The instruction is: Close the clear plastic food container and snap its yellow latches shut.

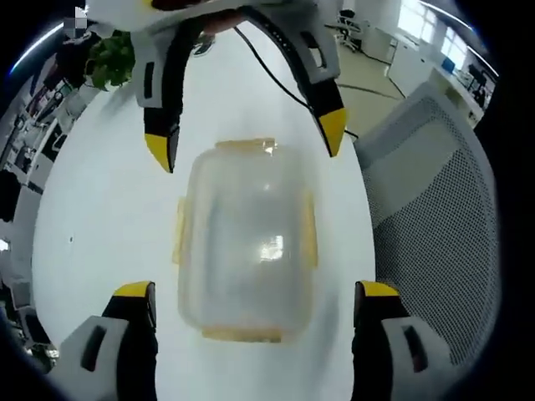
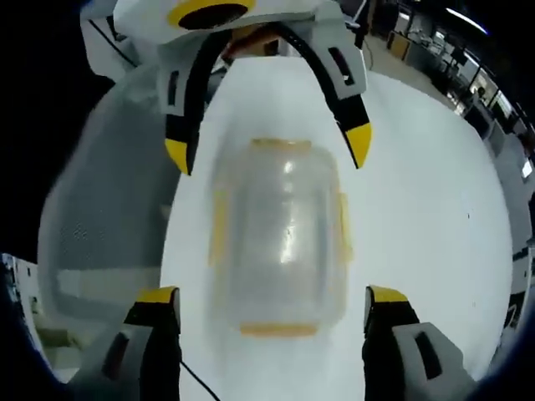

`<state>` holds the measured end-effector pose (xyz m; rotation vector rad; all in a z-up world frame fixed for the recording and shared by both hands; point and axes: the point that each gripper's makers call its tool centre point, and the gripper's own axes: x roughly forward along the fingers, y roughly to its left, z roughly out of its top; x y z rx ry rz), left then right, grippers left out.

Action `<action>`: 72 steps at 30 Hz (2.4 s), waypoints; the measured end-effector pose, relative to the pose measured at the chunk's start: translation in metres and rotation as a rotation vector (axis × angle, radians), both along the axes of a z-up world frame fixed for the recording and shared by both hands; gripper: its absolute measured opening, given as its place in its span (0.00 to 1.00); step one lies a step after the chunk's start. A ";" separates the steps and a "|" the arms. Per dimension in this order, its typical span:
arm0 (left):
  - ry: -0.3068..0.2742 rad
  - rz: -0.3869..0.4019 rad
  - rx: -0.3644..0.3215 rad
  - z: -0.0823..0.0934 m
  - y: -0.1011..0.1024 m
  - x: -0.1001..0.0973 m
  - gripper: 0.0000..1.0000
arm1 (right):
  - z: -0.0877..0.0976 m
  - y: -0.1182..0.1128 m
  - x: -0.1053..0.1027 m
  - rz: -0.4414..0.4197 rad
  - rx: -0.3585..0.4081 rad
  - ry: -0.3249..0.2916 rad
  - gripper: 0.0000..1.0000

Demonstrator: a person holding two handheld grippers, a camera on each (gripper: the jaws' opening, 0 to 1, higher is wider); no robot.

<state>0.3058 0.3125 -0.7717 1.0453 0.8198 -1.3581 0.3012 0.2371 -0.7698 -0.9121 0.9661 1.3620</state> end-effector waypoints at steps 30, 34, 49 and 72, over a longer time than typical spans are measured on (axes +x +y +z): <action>0.017 0.005 0.080 -0.030 0.001 0.009 0.91 | -0.029 0.004 0.009 -0.004 -0.047 -0.021 0.79; -0.001 0.007 0.081 -0.029 0.000 0.013 0.82 | -0.028 0.004 0.008 -0.016 -0.056 -0.007 0.78; 0.009 -0.004 0.095 -0.032 -0.001 0.012 0.81 | -0.028 0.004 0.008 -0.044 -0.011 -0.014 0.78; 0.007 -0.006 0.074 -0.031 0.013 0.015 0.81 | -0.028 0.019 0.009 -0.060 -0.017 -0.019 0.78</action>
